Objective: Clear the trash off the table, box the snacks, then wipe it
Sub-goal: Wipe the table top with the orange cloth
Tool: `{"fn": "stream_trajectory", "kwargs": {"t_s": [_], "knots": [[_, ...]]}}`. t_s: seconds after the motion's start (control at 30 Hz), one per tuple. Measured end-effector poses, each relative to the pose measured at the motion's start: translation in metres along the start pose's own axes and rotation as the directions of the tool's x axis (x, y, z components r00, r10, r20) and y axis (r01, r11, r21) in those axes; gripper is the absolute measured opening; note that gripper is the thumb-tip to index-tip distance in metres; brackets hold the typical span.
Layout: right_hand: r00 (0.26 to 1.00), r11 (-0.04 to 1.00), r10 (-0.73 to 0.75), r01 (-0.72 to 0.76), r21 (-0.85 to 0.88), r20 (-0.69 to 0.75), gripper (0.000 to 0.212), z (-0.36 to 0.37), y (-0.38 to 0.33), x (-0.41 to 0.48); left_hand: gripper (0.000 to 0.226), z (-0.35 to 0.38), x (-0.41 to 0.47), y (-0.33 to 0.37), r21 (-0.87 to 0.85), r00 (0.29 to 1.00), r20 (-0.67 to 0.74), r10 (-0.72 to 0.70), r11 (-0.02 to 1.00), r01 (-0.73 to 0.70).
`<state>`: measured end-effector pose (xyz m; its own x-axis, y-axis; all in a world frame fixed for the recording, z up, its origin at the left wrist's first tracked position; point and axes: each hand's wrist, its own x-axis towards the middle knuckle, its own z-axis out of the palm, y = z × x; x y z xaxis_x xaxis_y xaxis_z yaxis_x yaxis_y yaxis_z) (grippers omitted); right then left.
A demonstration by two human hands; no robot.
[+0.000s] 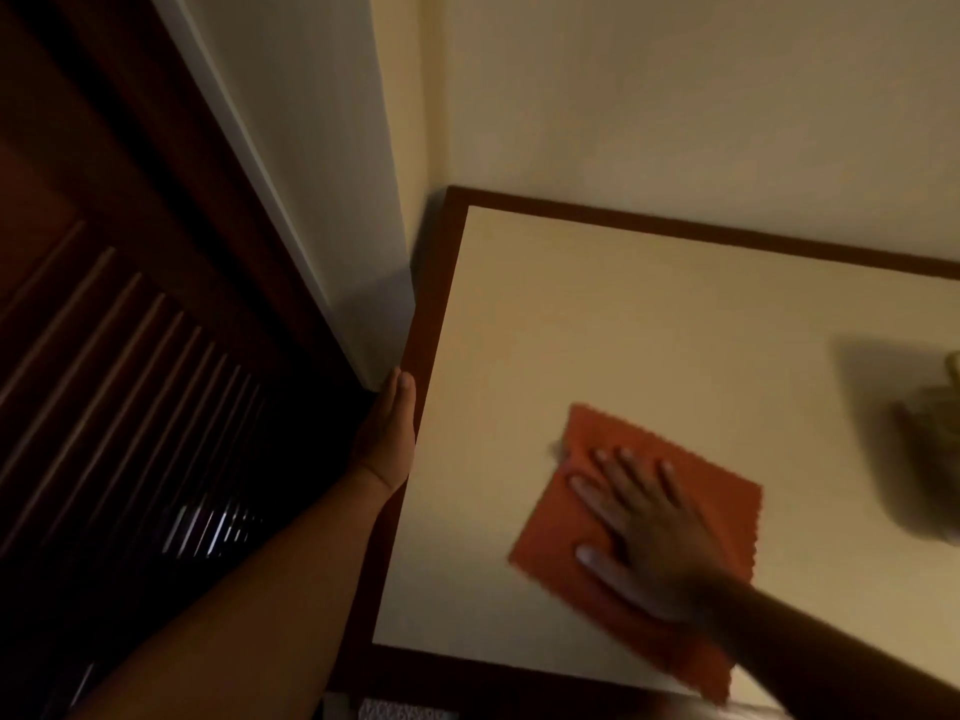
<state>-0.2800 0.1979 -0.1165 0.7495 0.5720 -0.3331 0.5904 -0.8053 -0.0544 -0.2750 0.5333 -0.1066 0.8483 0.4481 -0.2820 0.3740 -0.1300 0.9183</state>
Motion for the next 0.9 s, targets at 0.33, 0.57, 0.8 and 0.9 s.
{"fn": "stream_trajectory", "kwargs": {"t_s": [0.33, 0.57, 0.8, 0.9], "knots": [[0.985, 0.981, -0.165, 0.17, 0.093, -0.049, 0.074, -0.018, -0.17, 0.109, 0.08, -0.015, 0.006, -0.013, -0.348, 0.949, 0.21, -0.236, 0.889, 0.298], [0.925, 0.926, -0.378, 0.378, 0.022, 0.017, 0.066, 0.039, -0.117, -0.072, 0.082, -0.01, -0.041, -0.033, 0.159, 0.994, 0.093, -0.053, 0.987, 0.038], [0.993, 0.986, 0.12, -0.117, 0.118, -0.015, 0.069, -0.002, -0.082, 0.043, 0.063, -0.009, -0.028, -0.042, 0.031, 0.998, 0.052, -0.031, 0.999, 0.029], [0.999, 0.991, -0.049, 0.05, 0.126, -0.017, 0.071, -0.004, -0.157, 0.067, 0.087, -0.02, -0.007, -0.064, -0.042, 0.976, 0.122, -0.178, 0.982, 0.184]]}}
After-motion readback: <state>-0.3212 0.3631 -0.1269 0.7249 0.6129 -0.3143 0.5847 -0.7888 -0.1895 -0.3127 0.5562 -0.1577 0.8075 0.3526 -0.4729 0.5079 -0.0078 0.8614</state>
